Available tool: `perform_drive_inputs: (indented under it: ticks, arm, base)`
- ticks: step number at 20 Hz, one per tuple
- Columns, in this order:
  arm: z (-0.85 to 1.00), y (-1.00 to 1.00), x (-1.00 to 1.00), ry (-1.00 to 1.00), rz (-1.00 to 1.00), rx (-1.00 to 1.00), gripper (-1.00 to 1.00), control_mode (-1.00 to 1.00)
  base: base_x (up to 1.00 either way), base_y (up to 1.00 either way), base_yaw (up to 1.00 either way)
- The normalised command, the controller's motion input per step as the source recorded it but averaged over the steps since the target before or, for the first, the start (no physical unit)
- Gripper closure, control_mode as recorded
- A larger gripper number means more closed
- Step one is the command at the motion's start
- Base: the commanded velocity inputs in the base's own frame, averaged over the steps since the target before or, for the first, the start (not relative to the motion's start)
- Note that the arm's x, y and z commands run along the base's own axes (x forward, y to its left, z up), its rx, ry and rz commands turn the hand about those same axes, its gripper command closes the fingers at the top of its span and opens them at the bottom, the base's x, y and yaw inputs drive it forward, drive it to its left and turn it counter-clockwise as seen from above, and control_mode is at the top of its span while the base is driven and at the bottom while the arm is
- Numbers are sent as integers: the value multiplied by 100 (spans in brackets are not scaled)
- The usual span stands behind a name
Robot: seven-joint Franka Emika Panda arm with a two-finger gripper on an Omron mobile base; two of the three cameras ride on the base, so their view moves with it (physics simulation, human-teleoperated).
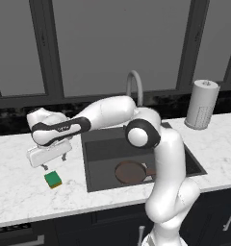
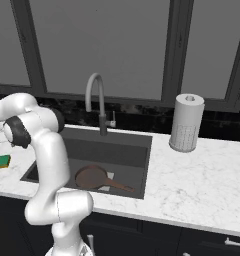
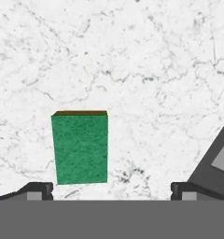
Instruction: Pick the pan and sponge and place them into the sink. Then turn on the water.
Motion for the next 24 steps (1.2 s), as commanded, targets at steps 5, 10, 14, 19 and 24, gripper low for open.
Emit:
perform_drive_inputs:
  ticks: [5,10,14,19,24]
  arm:
    - [-25,12,0,0,0,0,-100,-100]
    - [-28,13,0,0,-1,0,-100,-100]
    - [-31,12,0,0,-1,0,-100,-100]
    - [-25,2,0,0,-1,0,-100,-100]
    - [-25,0,0,0,-2,0,-100,-100]
  base:
    - [0,0,0]
    - [0,0,0]
    - [0,0,0]
    - [0,0,0]
    - [0,0,0]
